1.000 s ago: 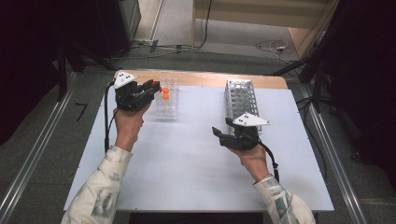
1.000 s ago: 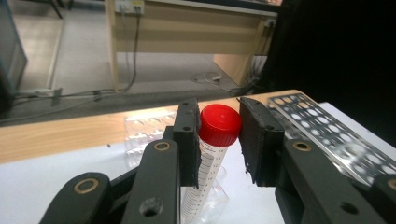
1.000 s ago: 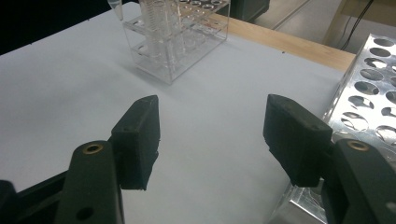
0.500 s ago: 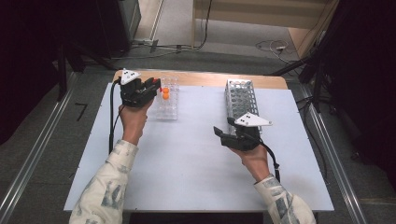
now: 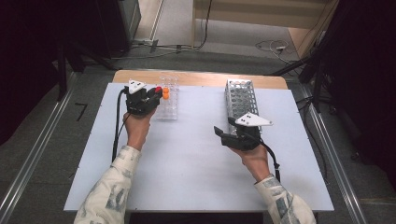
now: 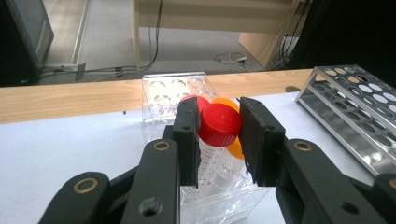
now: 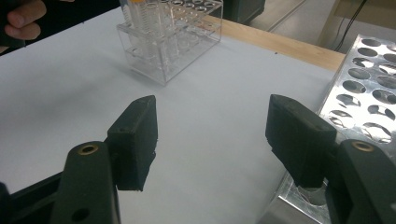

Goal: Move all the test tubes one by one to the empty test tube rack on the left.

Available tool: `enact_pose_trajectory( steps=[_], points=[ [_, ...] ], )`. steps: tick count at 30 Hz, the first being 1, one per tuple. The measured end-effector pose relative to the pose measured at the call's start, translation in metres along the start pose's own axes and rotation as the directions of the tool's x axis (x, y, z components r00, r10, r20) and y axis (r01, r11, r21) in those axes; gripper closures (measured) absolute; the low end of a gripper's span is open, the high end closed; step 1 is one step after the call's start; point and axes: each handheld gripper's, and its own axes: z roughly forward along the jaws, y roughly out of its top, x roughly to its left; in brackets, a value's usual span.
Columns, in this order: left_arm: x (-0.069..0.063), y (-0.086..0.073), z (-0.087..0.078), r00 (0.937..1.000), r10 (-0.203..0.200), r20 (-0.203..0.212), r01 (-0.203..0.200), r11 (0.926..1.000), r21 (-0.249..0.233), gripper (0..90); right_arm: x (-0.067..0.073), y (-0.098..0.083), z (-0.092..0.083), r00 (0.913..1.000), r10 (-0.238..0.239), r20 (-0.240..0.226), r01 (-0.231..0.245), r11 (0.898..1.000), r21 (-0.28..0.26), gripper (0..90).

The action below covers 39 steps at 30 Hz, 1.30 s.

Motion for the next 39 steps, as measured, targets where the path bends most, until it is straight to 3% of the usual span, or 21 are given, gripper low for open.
enact_pose_trajectory(
  steps=[12, 17, 21, 31, 39],
  points=[
    [-0.002, -0.001, -0.006, 0.9997, -0.019, 0.017, 0.019, 0.9998, -0.004, 60.3, -0.004, -0.002, 0.001, 0.9999, 0.009, 0.012, -0.009, 1.000, -0.001, 32.9],
    [-0.001, -0.001, -0.011, 0.9997, -0.023, 0.008, 0.024, 0.9997, -0.012, 56.5, -0.004, -0.002, 0.001, 0.9999, 0.008, 0.014, -0.008, 1.000, 0.002, 32.8],
    [-0.001, -0.003, -0.014, 0.9996, -0.028, -0.009, 0.028, 0.9995, -0.012, 48.4, -0.004, -0.003, 0.001, 0.9998, 0.011, 0.016, -0.011, 1.000, 0.002, 32.9],
    [-0.004, -0.022, -0.032, 0.9993, -0.033, -0.019, 0.034, 0.9994, 0.013, 29.8, -0.010, -0.007, -0.003, 0.9992, 0.015, 0.037, -0.015, 1.000, -0.003, 32.8],
    [-0.007, -0.032, -0.052, 0.9995, -0.030, -0.006, 0.031, 0.9991, 0.031, 23.2, -0.018, -0.014, -0.012, 0.9980, 0.018, 0.061, -0.018, 1.000, -0.002, 32.8]
  ],
)
